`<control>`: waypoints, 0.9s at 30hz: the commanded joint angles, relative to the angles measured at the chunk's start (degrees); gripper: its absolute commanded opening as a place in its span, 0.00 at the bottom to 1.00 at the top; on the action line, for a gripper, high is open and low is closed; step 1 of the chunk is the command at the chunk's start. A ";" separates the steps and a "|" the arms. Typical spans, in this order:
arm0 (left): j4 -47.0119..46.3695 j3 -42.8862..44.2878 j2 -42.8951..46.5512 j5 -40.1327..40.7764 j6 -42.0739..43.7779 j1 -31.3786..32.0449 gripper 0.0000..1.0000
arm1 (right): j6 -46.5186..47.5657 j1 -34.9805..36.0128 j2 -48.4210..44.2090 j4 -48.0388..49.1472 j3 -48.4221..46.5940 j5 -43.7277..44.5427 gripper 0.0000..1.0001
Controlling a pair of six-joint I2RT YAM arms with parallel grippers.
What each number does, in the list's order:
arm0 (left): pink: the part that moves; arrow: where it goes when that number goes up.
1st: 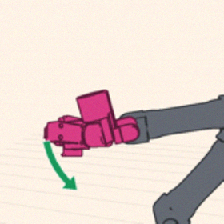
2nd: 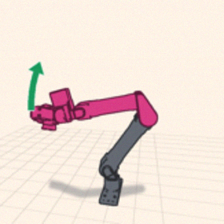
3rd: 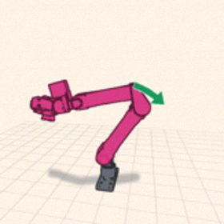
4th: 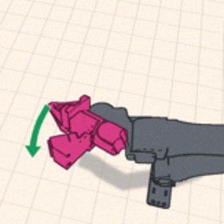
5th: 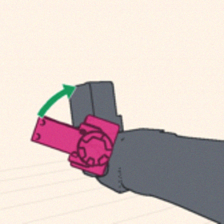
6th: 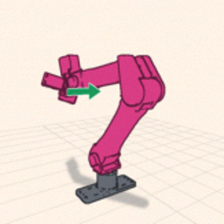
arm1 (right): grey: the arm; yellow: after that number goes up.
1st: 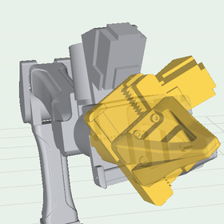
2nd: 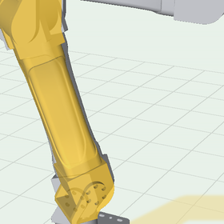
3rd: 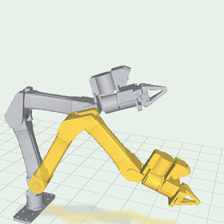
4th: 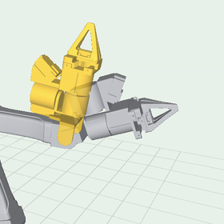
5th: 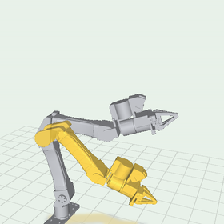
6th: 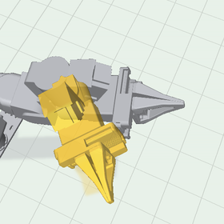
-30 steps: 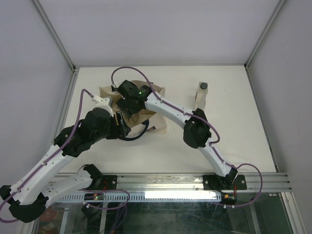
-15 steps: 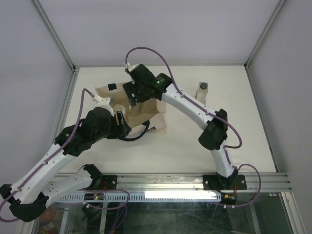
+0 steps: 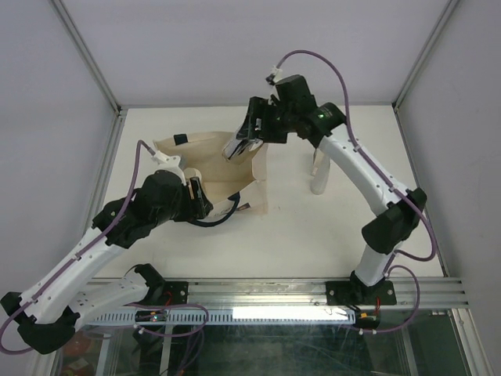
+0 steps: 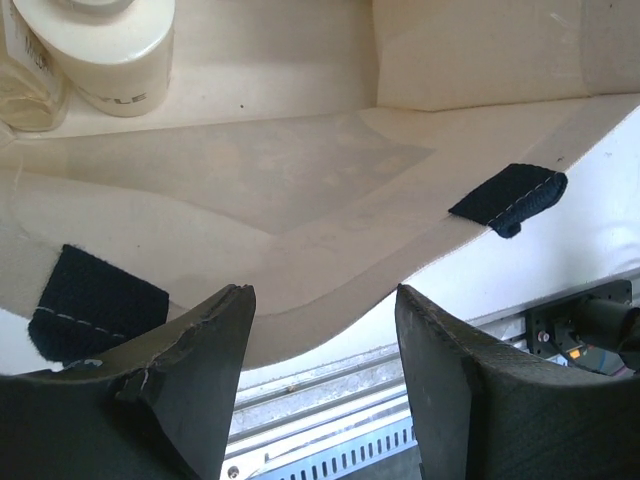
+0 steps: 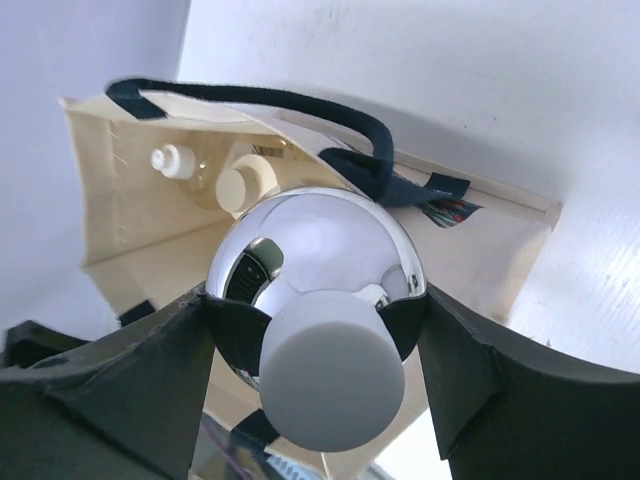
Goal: Take the personal care products out of the canvas bag
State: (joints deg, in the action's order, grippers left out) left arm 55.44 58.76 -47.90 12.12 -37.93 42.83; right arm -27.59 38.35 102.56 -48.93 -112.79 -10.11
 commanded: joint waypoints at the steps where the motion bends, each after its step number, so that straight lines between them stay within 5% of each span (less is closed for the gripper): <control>1: -2.83 0.71 -0.85 -0.16 1.63 0.47 0.61 | -10.29 -6.38 -12.88 14.70 3.80 -9.88 0.00; 8: -3.75 1.62 -2.26 -1.06 2.71 0.39 0.61 | -8.32 -13.66 -20.22 11.21 8.38 -8.66 0.00; 27: -3.94 3.46 -3.42 -0.44 2.52 0.44 0.62 | 10.52 -14.35 -33.74 -0.34 31.68 16.73 0.00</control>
State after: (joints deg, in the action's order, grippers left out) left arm 53.56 60.25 -51.42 11.88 -36.21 42.83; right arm -20.38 23.92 75.13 -55.59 -83.85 -0.47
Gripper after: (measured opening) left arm 0.618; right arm 0.753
